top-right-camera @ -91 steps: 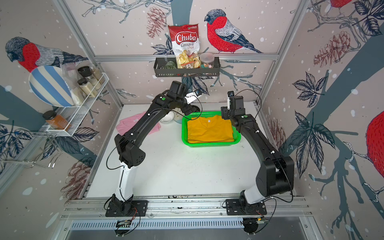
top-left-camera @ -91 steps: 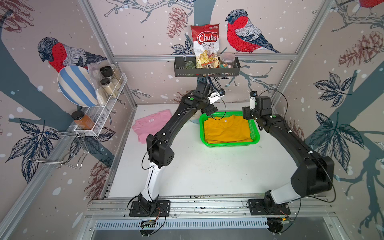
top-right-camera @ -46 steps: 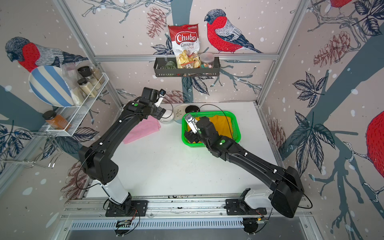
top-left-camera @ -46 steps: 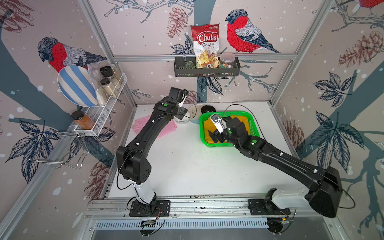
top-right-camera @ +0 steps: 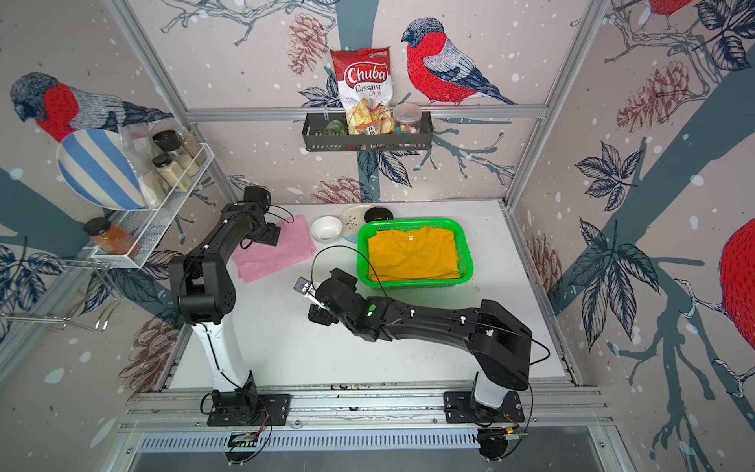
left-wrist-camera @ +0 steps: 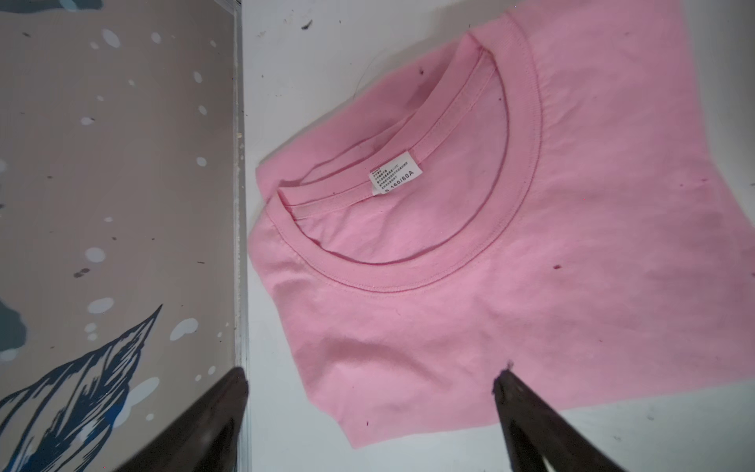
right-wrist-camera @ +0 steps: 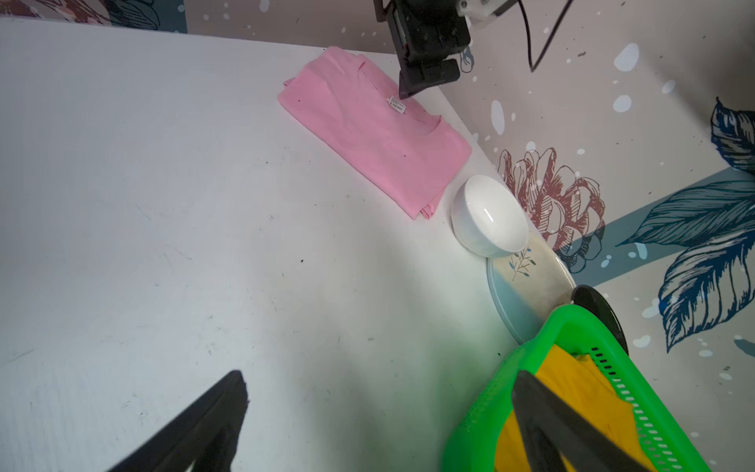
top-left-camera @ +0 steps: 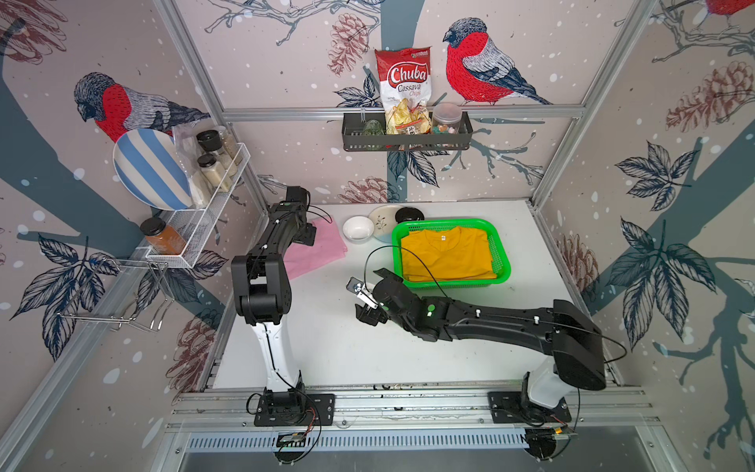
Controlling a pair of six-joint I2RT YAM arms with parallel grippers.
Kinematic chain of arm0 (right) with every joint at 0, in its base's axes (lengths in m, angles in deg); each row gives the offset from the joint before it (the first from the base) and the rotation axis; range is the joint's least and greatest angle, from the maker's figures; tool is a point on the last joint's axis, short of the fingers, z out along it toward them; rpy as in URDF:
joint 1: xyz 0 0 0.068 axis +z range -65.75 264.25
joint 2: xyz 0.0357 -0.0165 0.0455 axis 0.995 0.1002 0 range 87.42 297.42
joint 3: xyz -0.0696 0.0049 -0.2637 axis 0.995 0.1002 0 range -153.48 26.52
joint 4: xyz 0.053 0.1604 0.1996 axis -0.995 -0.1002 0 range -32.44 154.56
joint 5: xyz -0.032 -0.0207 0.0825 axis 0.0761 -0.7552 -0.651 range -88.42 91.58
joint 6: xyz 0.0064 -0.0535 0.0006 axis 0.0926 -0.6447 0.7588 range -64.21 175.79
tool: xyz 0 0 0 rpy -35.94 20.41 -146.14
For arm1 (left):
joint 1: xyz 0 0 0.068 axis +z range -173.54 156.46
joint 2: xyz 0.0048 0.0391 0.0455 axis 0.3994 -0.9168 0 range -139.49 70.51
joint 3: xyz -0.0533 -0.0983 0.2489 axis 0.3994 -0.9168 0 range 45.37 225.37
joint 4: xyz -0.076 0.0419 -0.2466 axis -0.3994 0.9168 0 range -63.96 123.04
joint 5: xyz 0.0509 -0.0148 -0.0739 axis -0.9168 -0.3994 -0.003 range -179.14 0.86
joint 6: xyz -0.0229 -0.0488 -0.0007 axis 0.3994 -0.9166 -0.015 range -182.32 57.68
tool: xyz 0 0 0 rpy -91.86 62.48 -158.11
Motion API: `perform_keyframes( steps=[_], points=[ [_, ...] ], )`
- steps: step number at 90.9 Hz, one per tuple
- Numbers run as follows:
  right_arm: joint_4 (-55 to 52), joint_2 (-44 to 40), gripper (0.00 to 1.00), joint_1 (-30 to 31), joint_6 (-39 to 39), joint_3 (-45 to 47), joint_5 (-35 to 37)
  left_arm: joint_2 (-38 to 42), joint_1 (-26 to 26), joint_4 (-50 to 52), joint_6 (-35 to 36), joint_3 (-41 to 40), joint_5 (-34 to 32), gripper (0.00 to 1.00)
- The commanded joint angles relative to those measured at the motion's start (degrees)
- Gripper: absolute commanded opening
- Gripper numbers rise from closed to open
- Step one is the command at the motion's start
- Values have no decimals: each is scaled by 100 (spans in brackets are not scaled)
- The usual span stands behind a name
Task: Put the folded t-shirts into the basket
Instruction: Move the T-shirt to the center of the board.
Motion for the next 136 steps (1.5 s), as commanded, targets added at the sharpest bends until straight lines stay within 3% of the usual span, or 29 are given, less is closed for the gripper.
perform_keyframes(
  steps=[1, 12, 25, 41, 46, 58, 68, 82, 106, 122, 136],
  points=[
    [276, 163, 100, 110, 84, -145, 622, -265, 23, 664, -225, 314, 93, 91],
    [310, 217, 100, 114, 181, -149, 671, -325, 26, 867, -235, 444, 306, 89],
    [402, 163, 100, 105, 237, -81, 707, -327, 18, 1242, -311, 628, 1182, 77],
    [432, 94, 100, 29, 398, -22, 714, -161, -2, 630, -1209, 540, 2411, 77],
    [432, 40, 100, 14, 444, -9, 726, -69, -16, 61, -1707, 337, 2619, 82],
    [415, -87, 100, -9, 534, 56, 825, -29, -38, -1455, -2681, -179, 1749, 84],
    [318, -203, 100, -6, 597, 68, 921, -302, -77, -2091, -2677, -273, 942, 84],
    [276, -365, 100, -8, 645, 157, 1036, -863, -70, -2110, -2378, -41, 119, 85],
    [213, -310, 100, -26, 590, 86, 1048, -584, 69, -2653, -1914, -597, 304, 88],
    [133, -235, 100, -18, 554, -7, 1006, -164, 199, -3282, -1687, -1376, 33, 90],
    [142, -249, 100, -25, 496, 0, 984, 109, 415, -3644, -1461, -1934, 404, 90]
  ],
)
